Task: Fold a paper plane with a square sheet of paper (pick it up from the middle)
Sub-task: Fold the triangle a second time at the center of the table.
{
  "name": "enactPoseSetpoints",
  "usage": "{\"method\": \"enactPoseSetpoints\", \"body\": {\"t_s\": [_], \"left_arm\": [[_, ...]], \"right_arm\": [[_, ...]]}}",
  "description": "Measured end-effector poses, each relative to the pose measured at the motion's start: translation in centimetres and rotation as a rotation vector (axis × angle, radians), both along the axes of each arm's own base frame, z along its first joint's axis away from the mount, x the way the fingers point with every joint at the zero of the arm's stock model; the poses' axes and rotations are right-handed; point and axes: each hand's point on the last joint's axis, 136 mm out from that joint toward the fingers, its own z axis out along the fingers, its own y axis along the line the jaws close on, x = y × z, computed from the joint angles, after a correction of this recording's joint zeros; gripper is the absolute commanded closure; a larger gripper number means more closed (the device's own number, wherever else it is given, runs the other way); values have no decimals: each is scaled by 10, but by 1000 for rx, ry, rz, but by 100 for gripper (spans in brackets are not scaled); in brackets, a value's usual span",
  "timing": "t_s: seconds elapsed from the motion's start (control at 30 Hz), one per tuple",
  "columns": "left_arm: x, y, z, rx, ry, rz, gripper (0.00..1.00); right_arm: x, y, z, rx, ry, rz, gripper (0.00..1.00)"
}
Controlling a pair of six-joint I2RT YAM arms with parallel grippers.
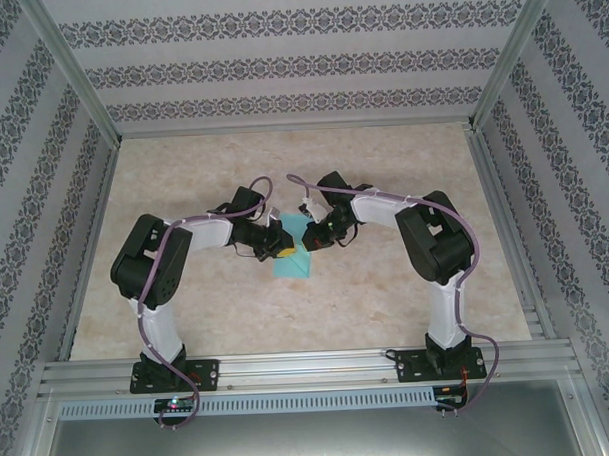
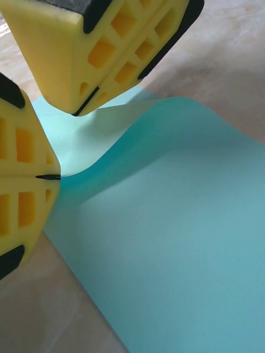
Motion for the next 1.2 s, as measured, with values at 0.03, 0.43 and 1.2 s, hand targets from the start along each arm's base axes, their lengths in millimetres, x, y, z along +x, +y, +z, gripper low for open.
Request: {"method": "enactPoseSetpoints", "body": {"t_s": [0.03, 0.43, 1.2], "left_arm": [[0, -1, -1, 1, 2, -2, 91], [-1, -4, -8, 10, 22, -10, 91], [-1, -3, -12, 17, 32, 10, 92]], "right_arm": [[0, 0, 0, -1, 1, 1, 98], [2, 1, 4, -2, 1, 2, 93], [-4, -5, 14, 111, 79, -252, 60]]}}
